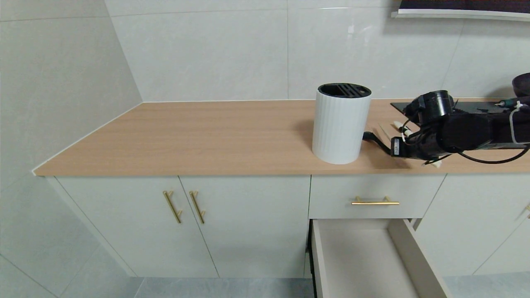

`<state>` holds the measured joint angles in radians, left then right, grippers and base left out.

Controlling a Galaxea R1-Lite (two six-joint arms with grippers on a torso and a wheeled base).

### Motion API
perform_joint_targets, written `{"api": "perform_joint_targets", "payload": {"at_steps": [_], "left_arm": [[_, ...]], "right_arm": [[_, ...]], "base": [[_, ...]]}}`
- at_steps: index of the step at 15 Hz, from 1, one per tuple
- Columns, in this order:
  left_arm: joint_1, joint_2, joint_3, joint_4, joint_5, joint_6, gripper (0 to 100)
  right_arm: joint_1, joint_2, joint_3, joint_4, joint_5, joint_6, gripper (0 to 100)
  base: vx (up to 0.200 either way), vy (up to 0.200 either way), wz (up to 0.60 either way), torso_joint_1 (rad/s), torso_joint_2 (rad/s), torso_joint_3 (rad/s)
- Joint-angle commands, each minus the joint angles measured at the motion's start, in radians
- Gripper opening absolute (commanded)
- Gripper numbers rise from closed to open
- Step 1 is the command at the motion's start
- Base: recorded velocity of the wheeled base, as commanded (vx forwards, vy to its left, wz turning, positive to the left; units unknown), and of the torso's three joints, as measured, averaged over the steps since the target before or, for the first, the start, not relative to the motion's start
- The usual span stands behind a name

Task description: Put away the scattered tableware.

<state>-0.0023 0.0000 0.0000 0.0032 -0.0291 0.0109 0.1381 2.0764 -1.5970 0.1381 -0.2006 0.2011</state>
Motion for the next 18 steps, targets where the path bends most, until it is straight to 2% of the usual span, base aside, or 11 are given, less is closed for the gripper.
{"api": "perform_joint_targets", "payload": {"at_steps": [1, 6, 7, 9, 11, 13, 18], "left_arm": [[-0.001, 0.000, 0.000, 0.000, 0.000, 0.000, 100], [-0.001, 0.000, 0.000, 0.000, 0.000, 0.000, 100], [0.001, 0.000, 0.000, 0.000, 0.000, 0.000, 100], [-0.001, 0.000, 0.000, 0.000, 0.000, 0.000, 100], [-0.001, 0.000, 0.000, 0.000, 0.000, 0.000, 100], [0.001, 0.000, 0.000, 0.000, 0.000, 0.000, 100], [-0.001, 0.000, 0.000, 0.000, 0.000, 0.000, 100]], "right_arm": [[0.003, -0.107, 0.048, 0.035, 0.001, 0.026, 0], [0.006, -0.446, 0.336, 0.060, 0.017, 0.067, 0], [0.008, -0.513, 0.382, 0.107, 0.033, 0.067, 0], [0.009, -0.607, 0.408, 0.229, 0.081, 0.069, 0], [0.009, -0.687, 0.420, 0.328, 0.182, 0.067, 0], [0.009, -0.746, 0.466, 0.370, 0.245, 0.058, 0], [0.048, -0.739, 0.529, 0.360, 0.247, -0.002, 0]], "base": [[0.000, 0.000, 0.00, 0.000, 0.00, 0.000], [0.000, 0.000, 0.00, 0.000, 0.00, 0.000], [0.000, 0.000, 0.00, 0.000, 0.00, 0.000], [0.000, 0.000, 0.00, 0.000, 0.00, 0.000], [0.000, 0.000, 0.00, 0.000, 0.00, 0.000], [0.000, 0.000, 0.00, 0.000, 0.00, 0.000], [0.000, 0.000, 0.00, 0.000, 0.00, 0.000]]}}
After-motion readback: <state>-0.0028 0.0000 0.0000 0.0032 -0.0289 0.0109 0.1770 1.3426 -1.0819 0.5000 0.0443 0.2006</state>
